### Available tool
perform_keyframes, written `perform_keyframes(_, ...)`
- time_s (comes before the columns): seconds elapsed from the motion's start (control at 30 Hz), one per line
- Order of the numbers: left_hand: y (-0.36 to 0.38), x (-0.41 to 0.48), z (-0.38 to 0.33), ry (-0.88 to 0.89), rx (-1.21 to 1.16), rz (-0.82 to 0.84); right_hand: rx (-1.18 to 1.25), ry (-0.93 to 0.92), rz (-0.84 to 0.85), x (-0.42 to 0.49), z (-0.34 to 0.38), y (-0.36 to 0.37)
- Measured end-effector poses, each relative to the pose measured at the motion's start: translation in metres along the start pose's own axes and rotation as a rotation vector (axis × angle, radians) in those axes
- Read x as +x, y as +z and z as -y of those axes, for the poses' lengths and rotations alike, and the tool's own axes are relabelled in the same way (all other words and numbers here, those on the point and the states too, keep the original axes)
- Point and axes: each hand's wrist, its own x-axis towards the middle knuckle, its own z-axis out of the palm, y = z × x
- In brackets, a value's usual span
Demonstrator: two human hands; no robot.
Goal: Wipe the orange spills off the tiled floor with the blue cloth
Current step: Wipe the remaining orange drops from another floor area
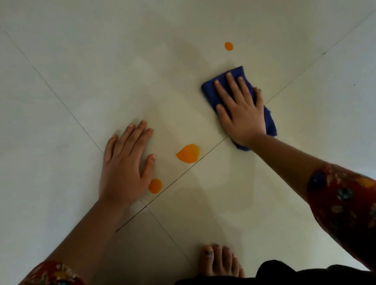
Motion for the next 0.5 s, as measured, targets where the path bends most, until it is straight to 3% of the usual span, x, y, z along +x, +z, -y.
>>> perform_keyframes(0.07, 0.000, 0.000, 0.000, -0.004, -0.008, 0.011, 0.003, -0.009, -0.006, -0.007, -0.013, 0.001)
perform_keyframes(0.17, 0.000, 0.000, 0.000, -0.015, -0.001, 0.018, 0.068, 0.388, -0.056, 0.032, -0.026, -0.004)
perform_keyframes(0.23, -0.001, 0.000, 0.000, -0.019, 0.004, 0.020, 0.114, 0.538, -0.058, 0.069, -0.021, -0.009)
perform_keyframes(0.3, -0.001, 0.001, 0.000, -0.017, 0.003, 0.021, 0.131, 0.519, -0.046, 0.092, -0.005, -0.013)
perform_keyframes(0.43, -0.001, 0.001, -0.001, -0.030, 0.001, 0.029, 0.083, 0.224, -0.049, 0.055, 0.016, -0.004)
perform_keyframes(0.5, -0.001, 0.000, 0.000, -0.029, -0.003, 0.033, 0.063, 0.235, -0.064, 0.025, 0.008, 0.002)
